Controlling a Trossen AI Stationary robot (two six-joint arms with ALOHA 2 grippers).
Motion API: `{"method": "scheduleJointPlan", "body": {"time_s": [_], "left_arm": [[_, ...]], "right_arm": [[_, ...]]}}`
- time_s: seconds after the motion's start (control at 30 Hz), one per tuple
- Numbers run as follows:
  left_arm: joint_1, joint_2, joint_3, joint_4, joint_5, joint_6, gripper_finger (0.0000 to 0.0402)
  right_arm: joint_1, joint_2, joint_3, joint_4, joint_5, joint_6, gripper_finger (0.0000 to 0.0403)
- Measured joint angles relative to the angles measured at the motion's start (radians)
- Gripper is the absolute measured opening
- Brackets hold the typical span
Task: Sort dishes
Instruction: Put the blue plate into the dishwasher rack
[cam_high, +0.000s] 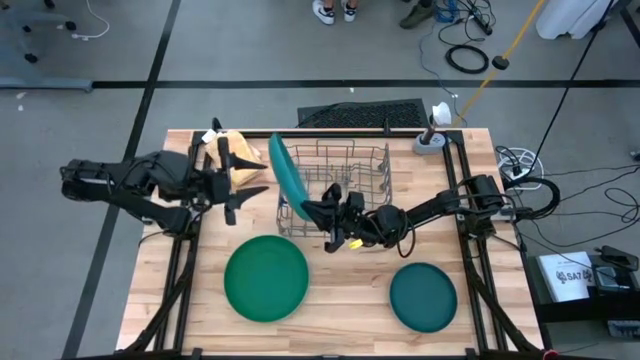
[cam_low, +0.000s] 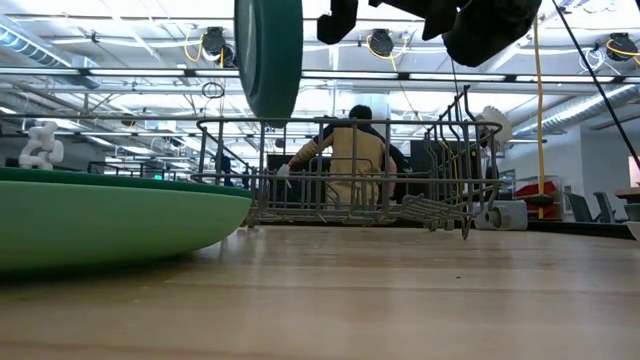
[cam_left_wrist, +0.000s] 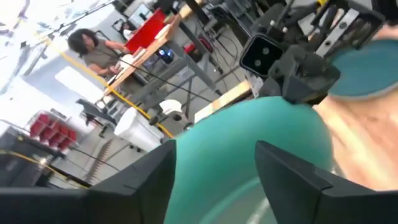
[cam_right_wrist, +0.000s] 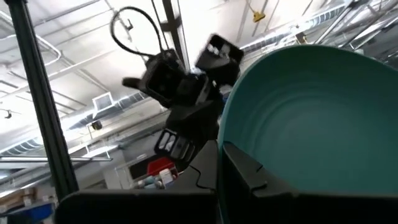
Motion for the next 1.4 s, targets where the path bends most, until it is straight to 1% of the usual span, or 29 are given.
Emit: {"method": "scheduleJointPlan", "body": {"time_s": [0.27, 0.43, 0.53, 0.63, 0.73, 0.87, 1.0, 1.13, 1.23, 1.3, 1.4], "left_arm": [[0.018, 0.158, 0.227, -0.246, -0.017, 0.066, 0.0239], [0.062, 0.288, 0.393, -0.499, -0.016, 0.147, 0.0239], [0.08, 0.368, 0.506, -0.624, -0.016, 0.157, 0.0239], [0.089, 0.432, 0.599, -0.717, -0.016, 0.172, 0.0239], [0.091, 0.475, 0.659, -0.772, -0.01, 0.195, 0.0239], [0.11, 0.53, 0.701, -0.86, 0.013, 0.229, 0.0239], [0.133, 0.588, 0.703, -0.946, 0.015, 0.228, 0.0237], [0.136, 0.602, 0.7, -0.94, 0.006, 0.23, 0.0229], [0.13, 0.601, 0.699, -0.927, -0.037, 0.225, 0.0227], [0.128, 0.59, 0.698, -0.917, -0.064, 0.206, 0.0227], [0.127, 0.559, 0.697, -0.895, -0.067, 0.183, 0.0226]], "right_arm": [[-0.005, 0.0, -0.001, -0.04, 0.0, 0.005, 0.0], [-0.009, 0.0, -0.002, -0.066, -0.007, 0.026, 0.0], [-0.012, 0.0, -0.002, -0.079, -0.027, 0.034, 0.0], [-0.017, 0.0, -0.002, -0.088, -0.028, 0.035, 0.0], [-0.023, 0.0, -0.003, -0.097, -0.044, 0.035, 0.0], [-0.025, 0.0, -0.004, -0.115, -0.047, 0.046, 0.0], [-0.029, 0.0, -0.004, -0.131, -0.043, 0.049, 0.0], [-0.031, 0.0, -0.004, -0.141, -0.042, 0.054, 0.0], [-0.031, 0.0, -0.004, -0.133, -0.039, 0.045, 0.0], [-0.032, 0.0, -0.004, -0.119, -0.03, 0.032, 0.0], [-0.032, -0.004, 0.0, -0.104, -0.008, 0.017, 0.0]]}}
